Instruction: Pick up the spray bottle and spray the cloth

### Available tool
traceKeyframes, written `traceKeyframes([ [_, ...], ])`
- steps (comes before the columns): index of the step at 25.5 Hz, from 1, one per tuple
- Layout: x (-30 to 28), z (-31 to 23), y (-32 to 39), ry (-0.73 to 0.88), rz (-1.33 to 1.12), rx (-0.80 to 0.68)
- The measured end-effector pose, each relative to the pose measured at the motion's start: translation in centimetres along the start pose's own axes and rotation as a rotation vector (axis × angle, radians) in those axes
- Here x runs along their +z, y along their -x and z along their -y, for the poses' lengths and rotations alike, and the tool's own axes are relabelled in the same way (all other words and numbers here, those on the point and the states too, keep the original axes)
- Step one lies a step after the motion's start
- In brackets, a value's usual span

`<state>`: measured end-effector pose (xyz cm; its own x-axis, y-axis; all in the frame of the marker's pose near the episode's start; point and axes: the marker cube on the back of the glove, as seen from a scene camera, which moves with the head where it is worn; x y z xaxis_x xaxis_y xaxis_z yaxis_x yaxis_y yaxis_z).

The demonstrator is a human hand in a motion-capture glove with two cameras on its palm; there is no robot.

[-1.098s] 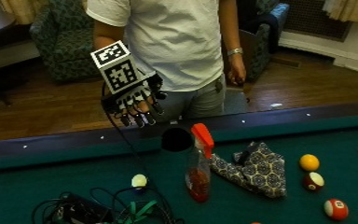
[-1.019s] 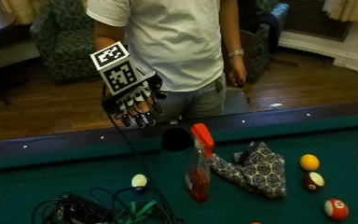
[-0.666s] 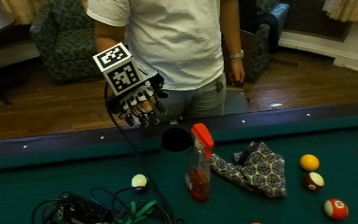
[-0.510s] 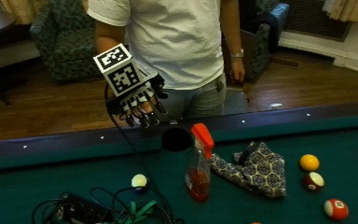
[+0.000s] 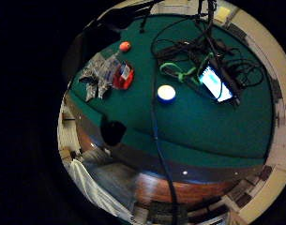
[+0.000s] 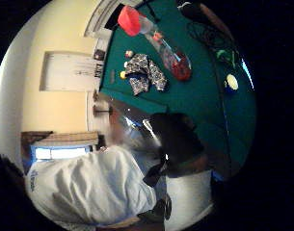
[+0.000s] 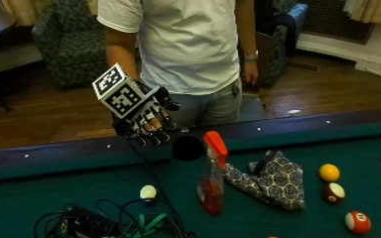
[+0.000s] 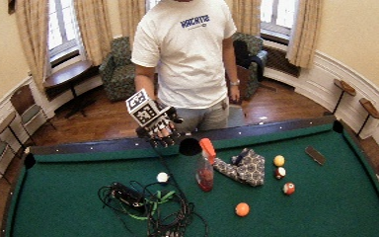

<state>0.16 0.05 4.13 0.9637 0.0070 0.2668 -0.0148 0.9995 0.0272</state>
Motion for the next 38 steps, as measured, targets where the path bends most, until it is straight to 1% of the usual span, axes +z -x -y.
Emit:
traceKeyframes([
  [7,1.1,0.4,0.5,-0.062,0.258,-0.043],
  [13,3.0,0.7,0.6,-0.083,0.606,-0.083],
  [18,4.9,0.8,0.3,-0.106,0.756,-0.066],
  [21,6.0,1.2,0.3,-0.107,0.795,-0.050],
  [28,7.9,4.1,0.6,-0.089,0.827,-0.025],
  [38,9.8,8.1,1.1,-0.095,0.845,0.062],
])
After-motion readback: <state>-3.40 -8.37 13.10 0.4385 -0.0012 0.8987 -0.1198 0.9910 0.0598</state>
